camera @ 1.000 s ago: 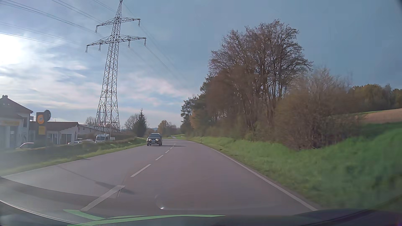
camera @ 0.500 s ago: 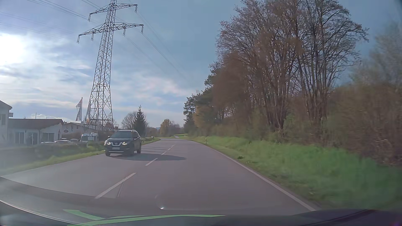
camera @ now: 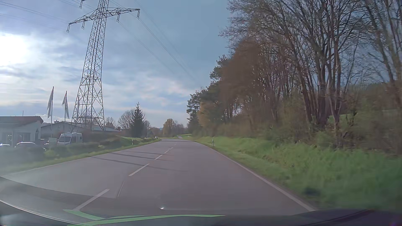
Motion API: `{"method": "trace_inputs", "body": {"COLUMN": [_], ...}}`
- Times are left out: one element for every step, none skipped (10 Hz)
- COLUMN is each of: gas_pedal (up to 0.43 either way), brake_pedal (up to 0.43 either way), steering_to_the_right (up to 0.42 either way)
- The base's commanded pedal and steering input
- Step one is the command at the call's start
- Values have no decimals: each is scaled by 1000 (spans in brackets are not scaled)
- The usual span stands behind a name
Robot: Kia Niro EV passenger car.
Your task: Follow the waypoints while adhering to traffic rules and regulations
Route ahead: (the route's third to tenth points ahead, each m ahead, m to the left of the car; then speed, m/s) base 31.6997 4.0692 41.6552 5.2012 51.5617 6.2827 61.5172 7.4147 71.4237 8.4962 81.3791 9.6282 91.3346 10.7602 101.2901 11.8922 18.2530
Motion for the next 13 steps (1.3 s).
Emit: {"method": "trace_inputs", "body": {"gas_pedal": [138,138,138,138,138,138,138,138,138,138,138,138,138], "brake_pedal": [0,0,0,0,0,0,0,0,0,0,0,0,0], "steering_to_the_right": [-10,-10,-10,-10,-10,-10,-10,-10,-10,-10,-10,-10,-10]}}
